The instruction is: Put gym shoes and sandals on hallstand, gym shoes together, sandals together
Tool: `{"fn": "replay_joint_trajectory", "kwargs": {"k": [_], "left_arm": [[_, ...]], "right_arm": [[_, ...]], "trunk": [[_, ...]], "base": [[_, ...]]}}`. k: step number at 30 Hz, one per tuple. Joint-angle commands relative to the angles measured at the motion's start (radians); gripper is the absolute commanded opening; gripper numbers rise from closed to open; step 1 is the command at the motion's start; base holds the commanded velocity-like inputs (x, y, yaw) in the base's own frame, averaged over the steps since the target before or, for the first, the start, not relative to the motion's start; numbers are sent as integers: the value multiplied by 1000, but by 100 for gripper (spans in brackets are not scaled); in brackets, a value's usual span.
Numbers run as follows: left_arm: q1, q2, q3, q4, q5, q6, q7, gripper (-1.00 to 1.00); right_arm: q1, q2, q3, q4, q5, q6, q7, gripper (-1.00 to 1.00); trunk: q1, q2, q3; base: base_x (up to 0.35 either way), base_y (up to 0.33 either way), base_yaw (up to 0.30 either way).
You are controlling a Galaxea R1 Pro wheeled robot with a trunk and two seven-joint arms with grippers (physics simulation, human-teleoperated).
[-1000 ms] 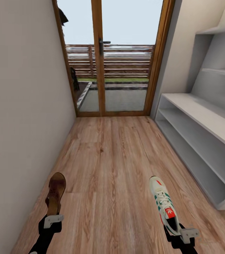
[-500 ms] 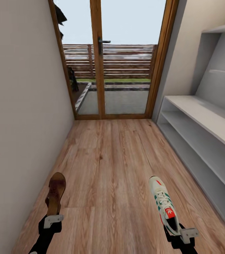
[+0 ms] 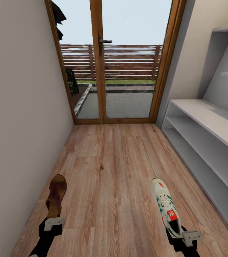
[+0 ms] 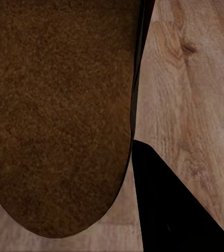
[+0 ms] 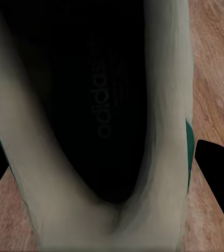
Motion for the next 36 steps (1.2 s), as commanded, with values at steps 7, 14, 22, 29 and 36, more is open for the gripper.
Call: {"fn": "replay_joint_trajectory", "kwargs": {"k": [7, 14, 22, 29, 36], "left_arm": [[-1, 0, 1, 0, 1, -3, -2, -100], [-1, 0, 1, 0, 1, -3, -2, -100], [-1, 0, 1, -3, 1, -2, -2, -100], [-1, 0, 1, -5, 1, -2, -3, -100], [-1, 0, 1, -6, 1, -2, -4, -100]], "right_arm": [[0, 1, 2, 1, -9, -3, 8, -100], [-1, 1, 2, 1, -7, -2, 9, -100], [0, 1, 2, 1, -7, -3, 9, -100], [0, 1, 2, 1, -7, -2, 9, -100], [-1, 1, 2, 1, -7, -2, 9, -100]], "trunk": [[0, 0, -1], [0, 0, -1], [0, 0, -1], [0, 0, -1], [0, 0, -1]], "base": [[329, 109, 0], [303, 171, -91], [318, 87, -255], [336, 7, -264], [337, 52, -264]]}}
